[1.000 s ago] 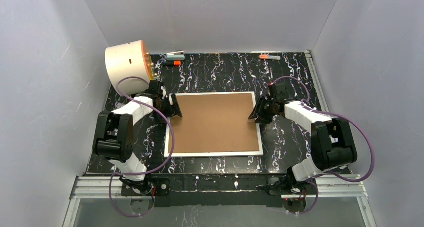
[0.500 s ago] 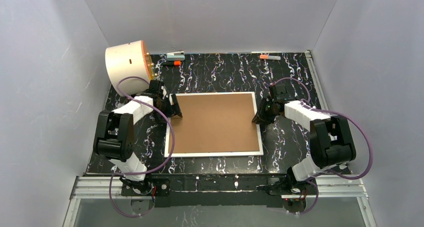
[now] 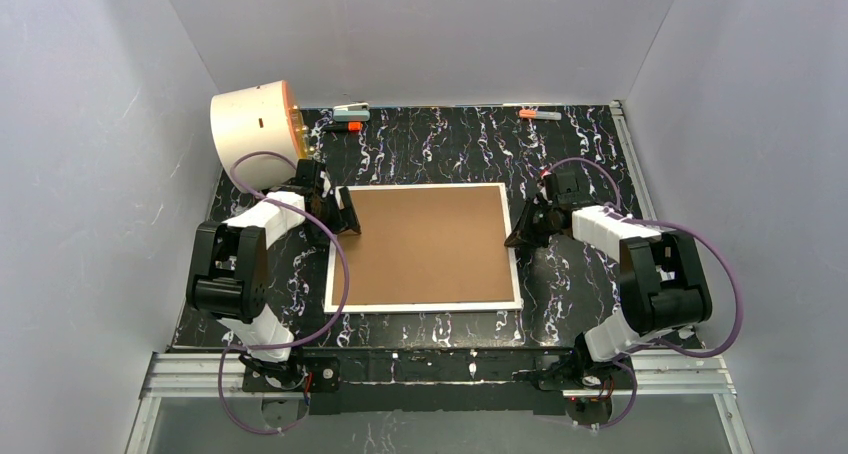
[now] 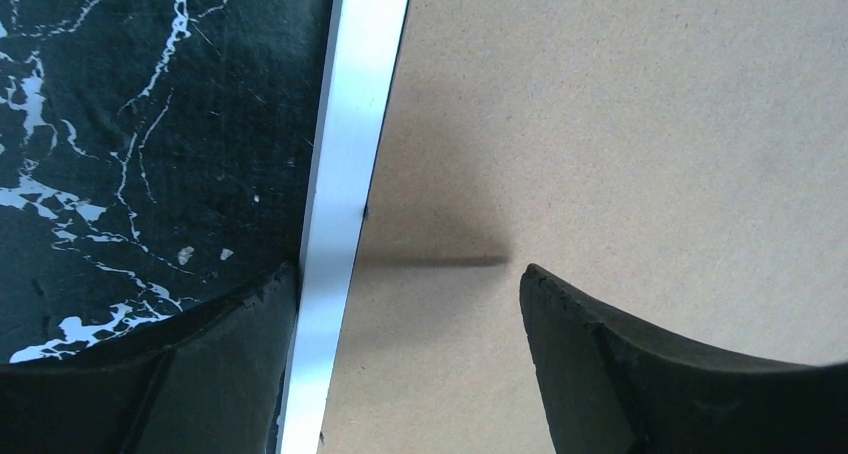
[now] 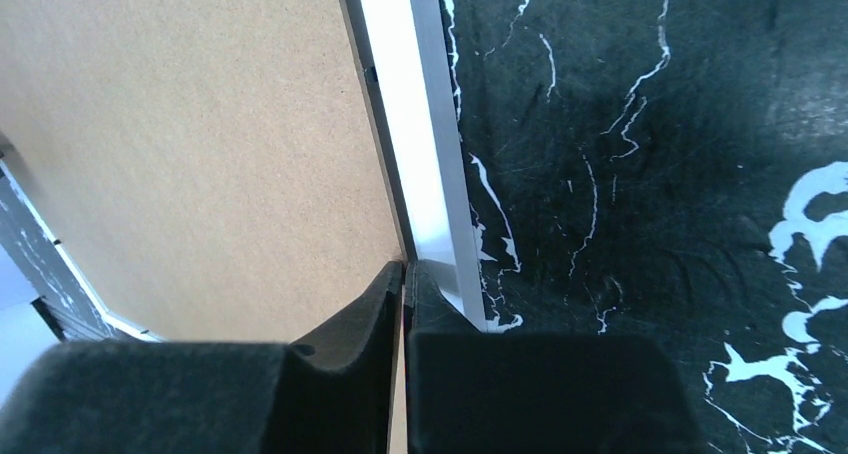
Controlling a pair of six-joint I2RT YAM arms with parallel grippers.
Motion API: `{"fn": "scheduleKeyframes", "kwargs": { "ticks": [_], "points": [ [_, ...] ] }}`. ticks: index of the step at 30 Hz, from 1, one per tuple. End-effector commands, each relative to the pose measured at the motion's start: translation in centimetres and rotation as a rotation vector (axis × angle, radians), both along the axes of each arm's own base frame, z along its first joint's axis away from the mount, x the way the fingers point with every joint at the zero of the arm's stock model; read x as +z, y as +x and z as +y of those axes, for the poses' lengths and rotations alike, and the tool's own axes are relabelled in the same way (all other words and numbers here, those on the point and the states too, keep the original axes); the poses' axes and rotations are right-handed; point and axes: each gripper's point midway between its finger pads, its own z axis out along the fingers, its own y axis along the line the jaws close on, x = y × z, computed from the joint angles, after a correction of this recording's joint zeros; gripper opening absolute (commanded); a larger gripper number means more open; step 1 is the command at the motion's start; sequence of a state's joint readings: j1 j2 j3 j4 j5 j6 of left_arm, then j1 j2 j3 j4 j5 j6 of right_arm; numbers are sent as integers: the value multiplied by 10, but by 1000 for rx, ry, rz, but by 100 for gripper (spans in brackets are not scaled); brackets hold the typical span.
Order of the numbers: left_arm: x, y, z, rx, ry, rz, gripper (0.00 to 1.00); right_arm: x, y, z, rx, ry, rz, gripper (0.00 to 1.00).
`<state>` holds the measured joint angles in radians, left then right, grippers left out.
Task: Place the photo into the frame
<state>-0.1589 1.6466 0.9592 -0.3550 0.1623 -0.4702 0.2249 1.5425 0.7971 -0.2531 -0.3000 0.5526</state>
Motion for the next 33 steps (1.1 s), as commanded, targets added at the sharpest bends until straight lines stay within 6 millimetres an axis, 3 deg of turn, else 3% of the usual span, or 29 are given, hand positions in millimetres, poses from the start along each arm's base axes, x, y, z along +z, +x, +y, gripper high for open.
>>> {"fn": "scheduleKeyframes", "kwargs": {
  "ticks": [1, 15, 25, 28, 33],
  "points": [
    [-6, -20, -33, -49, -139, 91, 77, 44, -14, 55, 165, 298, -47, 10],
    [-8, -21, -31, -45, -128, 92, 76, 61, -19, 60, 185, 418, -151, 9],
    [-8, -20, -31, -43, -127, 90, 76, 10, -13, 39, 125, 222, -89, 4],
    [-6, -19, -29, -38, -116, 82, 76, 4, -13, 27, 93, 137, -69, 11],
    [4, -12, -19, -32, -59, 45, 77, 16, -2, 3, 9, -8, -86, 38]
  ]
}}
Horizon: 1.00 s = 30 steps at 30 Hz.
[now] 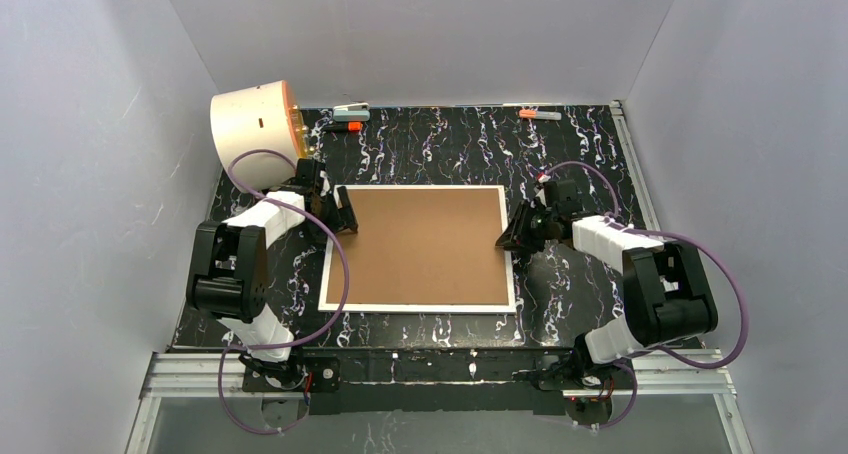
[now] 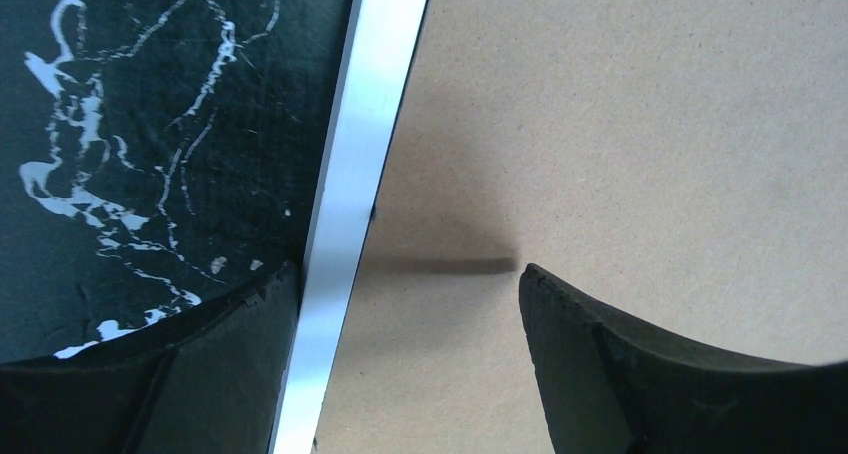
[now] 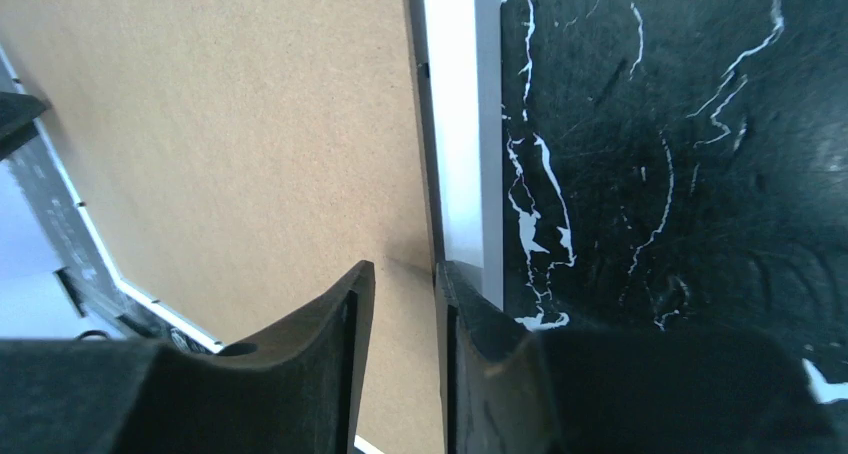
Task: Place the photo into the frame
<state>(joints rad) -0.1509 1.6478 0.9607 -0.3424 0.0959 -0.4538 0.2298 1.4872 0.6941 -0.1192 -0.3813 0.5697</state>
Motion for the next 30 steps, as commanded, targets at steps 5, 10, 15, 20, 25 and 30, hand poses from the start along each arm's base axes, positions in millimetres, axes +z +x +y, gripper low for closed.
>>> {"fn": "scheduleKeyframes", "kwargs": {
  "ticks": [5, 10, 15, 20, 25, 30],
  "points": [
    [19, -9, -30, -57, -107, 32, 78, 38, 21, -15, -61, -125, -86, 41],
    [34, -1, -28, -62, -89, -16, 80, 47, 32, -17, -91, -141, -89, 41],
    [50, 6, -19, -46, -42, -68, 85, 49, 39, -10, -65, -118, -80, 41],
    [69, 13, -15, -34, -26, -130, 86, 36, 42, -1, -43, -89, -27, 39],
    [84, 20, -36, -90, -126, -161, 85, 16, 37, -1, -38, -100, 36, 37],
    [86, 19, -61, -148, -248, -159, 83, -4, 29, -5, -41, -139, 107, 36]
  ]
}}
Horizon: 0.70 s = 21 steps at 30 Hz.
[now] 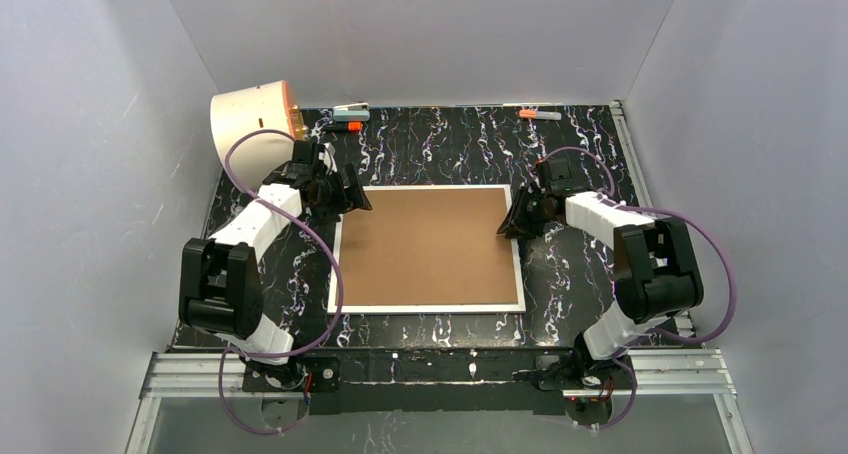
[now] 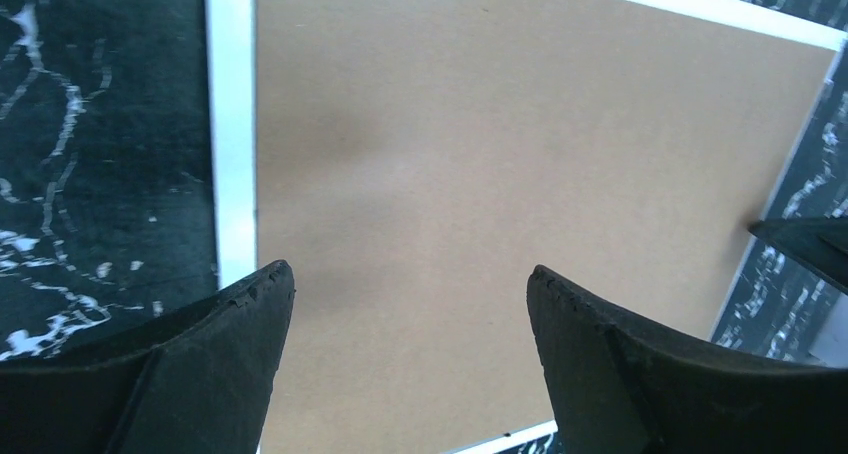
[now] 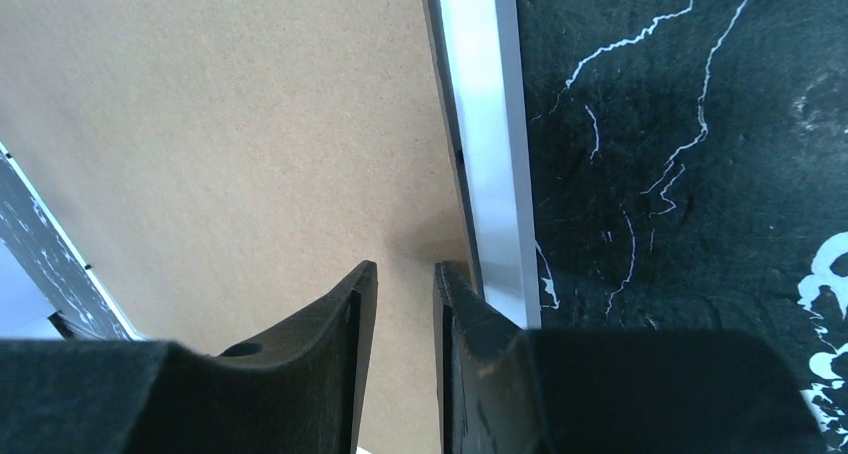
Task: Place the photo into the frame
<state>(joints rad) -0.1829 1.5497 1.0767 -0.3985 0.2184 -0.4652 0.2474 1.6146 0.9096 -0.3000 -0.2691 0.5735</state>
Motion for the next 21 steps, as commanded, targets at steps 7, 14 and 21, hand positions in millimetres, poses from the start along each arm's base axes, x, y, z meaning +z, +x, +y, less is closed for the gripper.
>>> {"fn": "scheduleKeyframes", "kwargs": {
  "ticks": [7, 14, 21],
  "points": [
    [7, -2, -24, -52, -105, -14, 83, -17, -6, -5, -7, -54, 75, 35],
    [2, -8, -23, -45, -102, 10, 84, 27, 5, 4, 9, 4, -10, 38],
    [13, -25, -76, -186, -206, -5, 82, 32, -31, -17, -50, -75, 75, 46]
  ]
}}
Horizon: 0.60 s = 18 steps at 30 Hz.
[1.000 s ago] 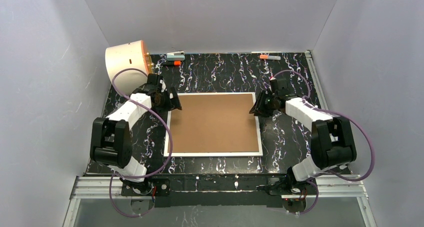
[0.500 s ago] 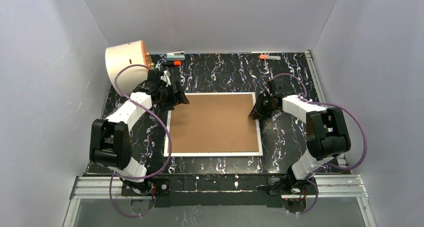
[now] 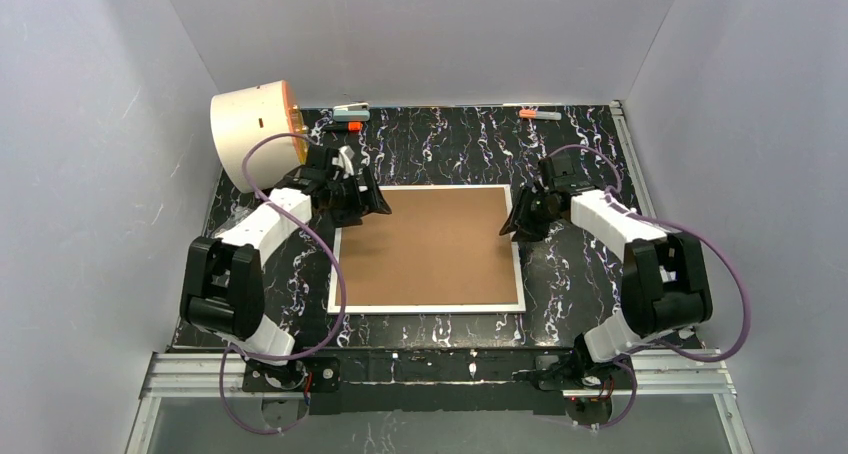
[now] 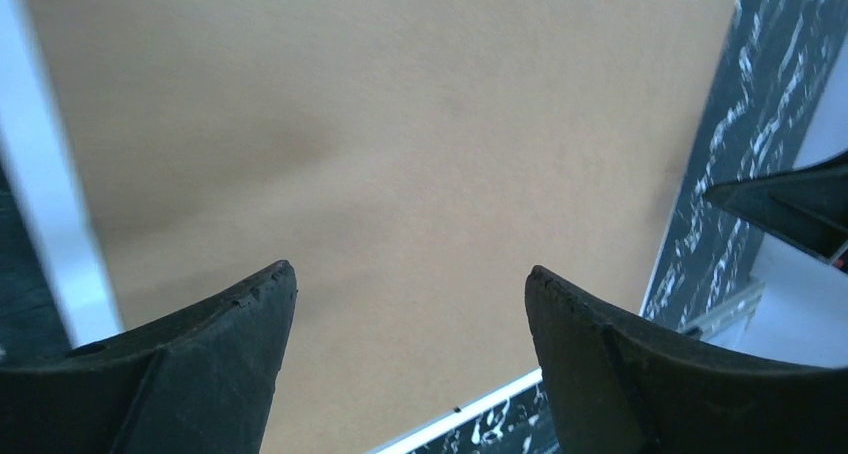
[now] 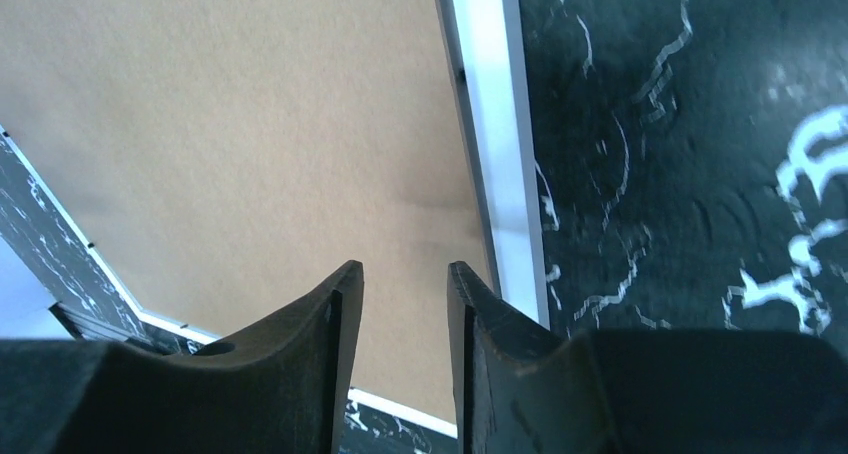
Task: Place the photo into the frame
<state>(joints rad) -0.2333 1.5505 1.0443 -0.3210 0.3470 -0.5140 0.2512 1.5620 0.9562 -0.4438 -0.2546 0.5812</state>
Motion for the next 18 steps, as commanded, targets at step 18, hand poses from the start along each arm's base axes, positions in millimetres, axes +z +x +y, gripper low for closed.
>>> {"fn": "scheduleKeyframes", "kwargs": {
  "ticks": [18],
  "points": [
    [-4, -33, -54, -111, 319, -110, 97, -15, -66, -9, -12, 19, 99, 41]
  ]
}}
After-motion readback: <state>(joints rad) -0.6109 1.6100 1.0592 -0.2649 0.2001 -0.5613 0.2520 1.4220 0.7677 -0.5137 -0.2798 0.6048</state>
